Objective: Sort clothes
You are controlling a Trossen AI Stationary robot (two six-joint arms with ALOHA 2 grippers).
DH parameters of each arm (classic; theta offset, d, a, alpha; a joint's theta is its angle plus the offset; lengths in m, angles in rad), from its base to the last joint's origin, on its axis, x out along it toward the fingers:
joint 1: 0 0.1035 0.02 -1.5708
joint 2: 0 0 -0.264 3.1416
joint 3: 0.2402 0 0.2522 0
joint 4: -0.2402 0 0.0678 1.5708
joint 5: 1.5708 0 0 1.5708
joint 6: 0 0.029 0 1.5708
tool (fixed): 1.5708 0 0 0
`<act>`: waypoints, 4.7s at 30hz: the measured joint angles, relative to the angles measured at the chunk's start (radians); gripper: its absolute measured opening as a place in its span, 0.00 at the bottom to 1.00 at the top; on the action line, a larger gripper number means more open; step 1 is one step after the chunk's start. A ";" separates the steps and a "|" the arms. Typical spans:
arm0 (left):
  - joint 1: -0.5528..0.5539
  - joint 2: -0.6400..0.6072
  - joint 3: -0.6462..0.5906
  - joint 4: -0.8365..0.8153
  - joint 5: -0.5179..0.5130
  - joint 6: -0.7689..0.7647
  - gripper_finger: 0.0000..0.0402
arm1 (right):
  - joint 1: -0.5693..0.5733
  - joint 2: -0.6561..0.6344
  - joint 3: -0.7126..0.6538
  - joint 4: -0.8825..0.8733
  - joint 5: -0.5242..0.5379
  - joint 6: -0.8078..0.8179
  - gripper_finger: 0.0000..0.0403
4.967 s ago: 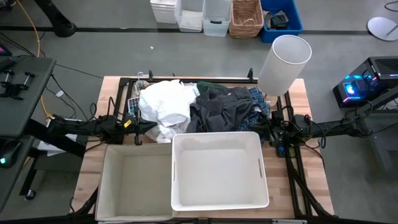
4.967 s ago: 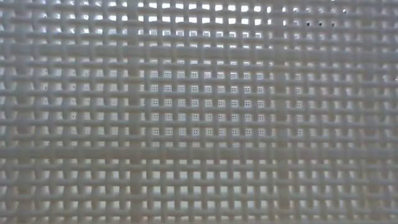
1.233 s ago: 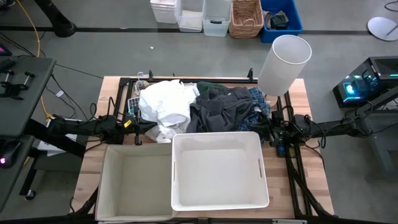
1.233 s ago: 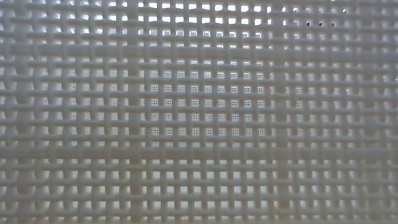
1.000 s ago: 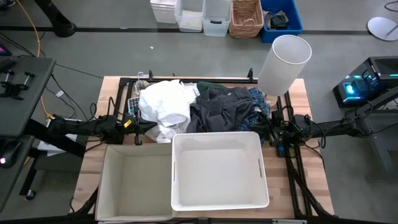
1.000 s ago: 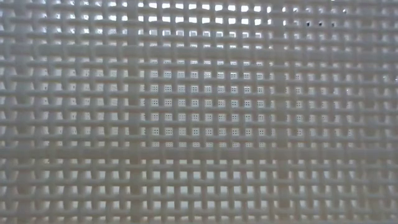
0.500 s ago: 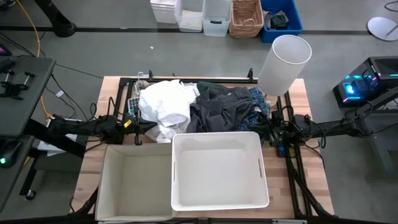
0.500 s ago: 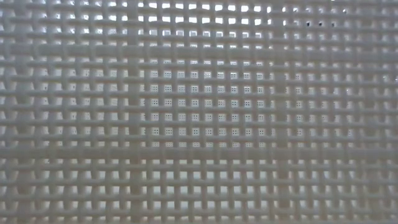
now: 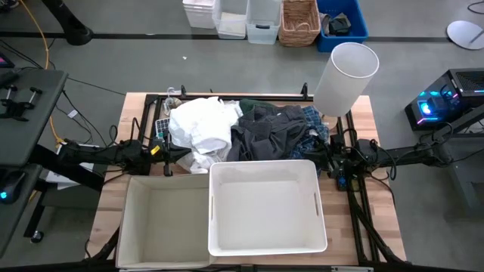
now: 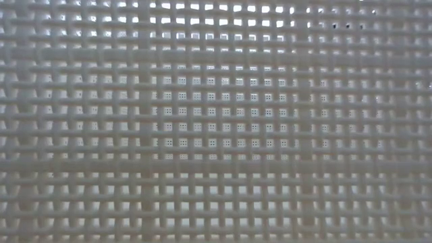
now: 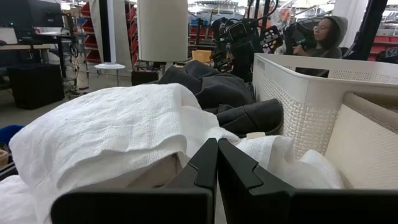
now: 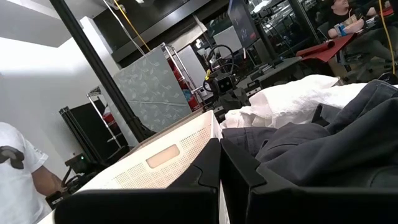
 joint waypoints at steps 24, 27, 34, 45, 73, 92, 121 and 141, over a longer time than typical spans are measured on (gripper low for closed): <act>0.000 0.000 0.000 0.000 0.000 0.000 0.00 | 0.000 0.000 0.000 0.000 0.000 0.000 0.00; 0.000 0.000 0.000 0.000 0.000 0.000 0.00 | 0.000 0.000 0.000 0.000 0.000 0.000 0.00; 0.000 0.010 0.000 0.283 -0.021 -0.450 0.00 | 0.000 0.000 0.000 0.000 0.000 0.000 0.00; 0.121 0.318 0.486 -0.180 -0.016 -0.325 0.15 | 0.000 0.000 0.000 -0.022 0.004 0.000 0.00; 0.428 1.635 1.192 -1.143 0.194 -0.437 0.62 | 0.000 0.001 0.000 -0.316 -0.001 0.000 0.00; 0.450 1.500 1.303 -1.113 0.124 -0.262 0.01 | 0.000 0.000 0.000 -0.373 -0.001 0.000 0.00; -0.094 1.484 2.199 -0.343 0.890 -0.075 0.00 | 0.000 0.001 0.000 -0.388 0.000 0.000 0.00; -0.005 1.511 1.568 -0.082 0.668 -0.284 0.00 | 0.000 0.000 0.000 -0.388 0.000 0.000 0.00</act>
